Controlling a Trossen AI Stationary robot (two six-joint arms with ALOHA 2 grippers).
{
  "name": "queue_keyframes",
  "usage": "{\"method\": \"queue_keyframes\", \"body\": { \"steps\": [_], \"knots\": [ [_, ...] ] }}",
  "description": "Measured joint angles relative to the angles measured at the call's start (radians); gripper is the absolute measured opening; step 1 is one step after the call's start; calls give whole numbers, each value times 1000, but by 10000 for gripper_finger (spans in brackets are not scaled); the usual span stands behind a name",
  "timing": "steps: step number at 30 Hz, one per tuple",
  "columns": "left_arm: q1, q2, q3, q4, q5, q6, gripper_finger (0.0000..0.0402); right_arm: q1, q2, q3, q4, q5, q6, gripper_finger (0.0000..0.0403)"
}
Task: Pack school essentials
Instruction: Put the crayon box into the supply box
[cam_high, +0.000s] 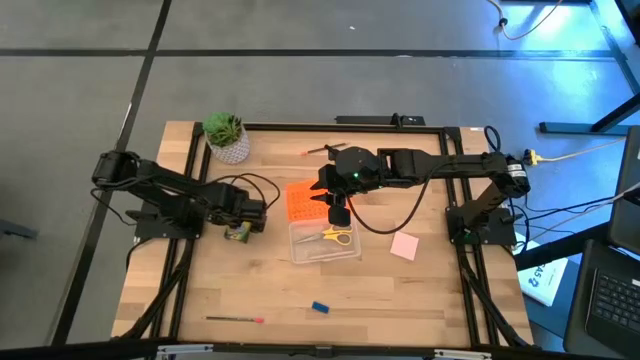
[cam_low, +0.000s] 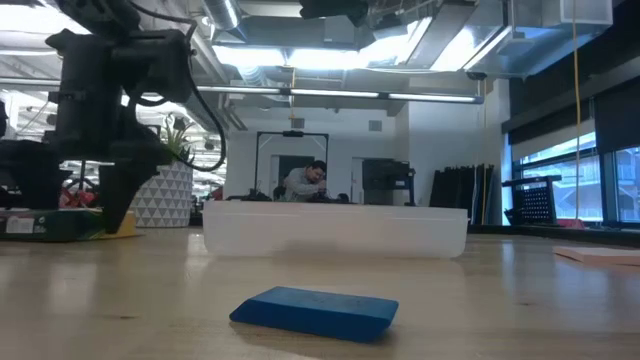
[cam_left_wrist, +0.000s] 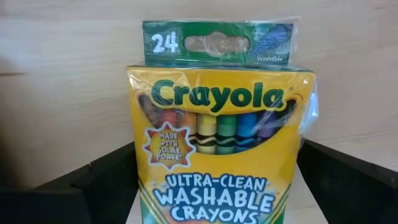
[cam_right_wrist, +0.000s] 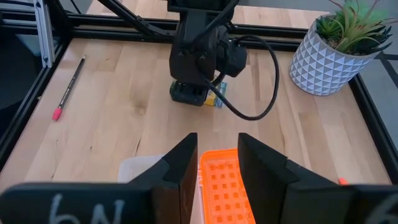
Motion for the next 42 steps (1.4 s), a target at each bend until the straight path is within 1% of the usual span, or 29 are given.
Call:
{"method": "queue_keyframes", "body": {
  "steps": [6, 18, 22, 29, 33, 38, 42],
  "knots": [
    [0, 1, 0, 38, -10, -1, 397, 0, 0, 0, 1, 0, 0, 116],
    [0, 1, 0, 44, -12, 19, 393, 0, 0, 0, 1, 0, 3, 116],
    [0, 1, 0, 45, -12, 18, 372, 0, 0, 0, 1, 0, 4, 116],
    [0, 1, 0, 45, -9, 18, 320, 0, 0, 0, 1, 0, 2, 116],
    [0, 0, 0, 44, -6, 17, 300, 0, 0, 0, 1, 0, 4, 116],
    [0, 0, 0, 44, -3, 18, 291, 0, 0, 0, 1, 0, 3, 116],
    [0, 0, 1, 47, 25, 25, 291, 0, 0, 0, 1, 0, 4, 116]
  ]
}}
